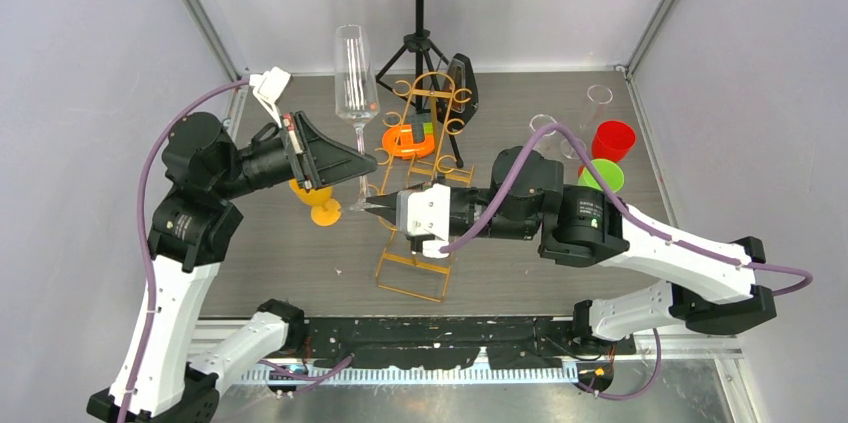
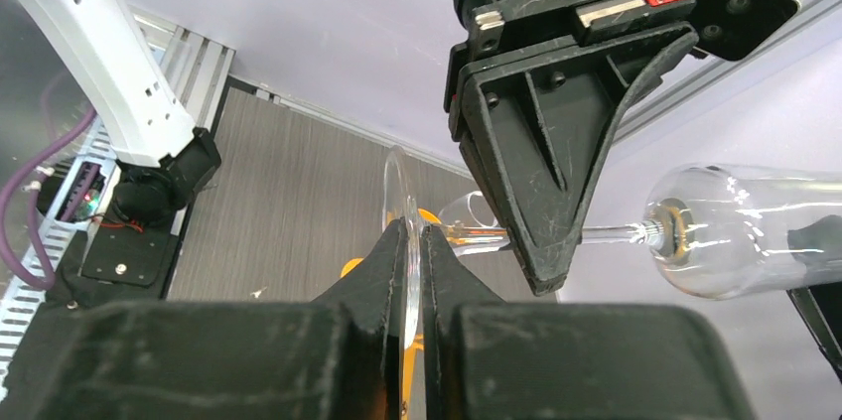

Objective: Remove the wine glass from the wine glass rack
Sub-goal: Place the wine glass at the center of the board.

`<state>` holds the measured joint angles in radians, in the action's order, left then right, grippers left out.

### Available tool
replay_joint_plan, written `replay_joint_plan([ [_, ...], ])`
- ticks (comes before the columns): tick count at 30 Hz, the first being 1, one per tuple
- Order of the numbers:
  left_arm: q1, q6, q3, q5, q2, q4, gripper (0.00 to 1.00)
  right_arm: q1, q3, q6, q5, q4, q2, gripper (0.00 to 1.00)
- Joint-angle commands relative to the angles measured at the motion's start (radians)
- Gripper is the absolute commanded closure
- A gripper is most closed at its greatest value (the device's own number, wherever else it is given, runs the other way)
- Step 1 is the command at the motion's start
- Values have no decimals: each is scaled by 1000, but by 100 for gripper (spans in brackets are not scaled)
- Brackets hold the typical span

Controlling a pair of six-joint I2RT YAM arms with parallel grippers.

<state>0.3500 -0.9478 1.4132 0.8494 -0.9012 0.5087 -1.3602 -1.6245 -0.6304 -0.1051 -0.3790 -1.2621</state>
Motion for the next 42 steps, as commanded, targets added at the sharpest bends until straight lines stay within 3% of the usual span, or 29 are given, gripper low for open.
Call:
replay_joint_plan([
  [1,-6,-28,-14,39,20,-123,100,-8,6,-21,7,115,17,94],
  [8,-6,-10,-22,49,46,-149,100,-10,20,20,17,114,34,93],
  [10,-6,2,-22,49,55,-142,100,-11,19,38,20,112,48,82],
  [12,-6,17,-22,51,65,-134,100,-11,30,56,20,111,74,63],
  [14,-6,40,-16,45,72,-107,100,-11,40,84,21,108,102,51],
  [18,-6,98,-3,44,78,-44,100,-11,57,125,26,80,165,39],
  [23,-6,229,19,28,92,104,100,-11,35,213,95,-11,199,37],
  [31,-7,497,19,18,141,388,100,-8,-176,321,180,-272,121,36],
  [42,13,784,-61,75,292,560,100,21,-342,403,-59,-458,54,35],
])
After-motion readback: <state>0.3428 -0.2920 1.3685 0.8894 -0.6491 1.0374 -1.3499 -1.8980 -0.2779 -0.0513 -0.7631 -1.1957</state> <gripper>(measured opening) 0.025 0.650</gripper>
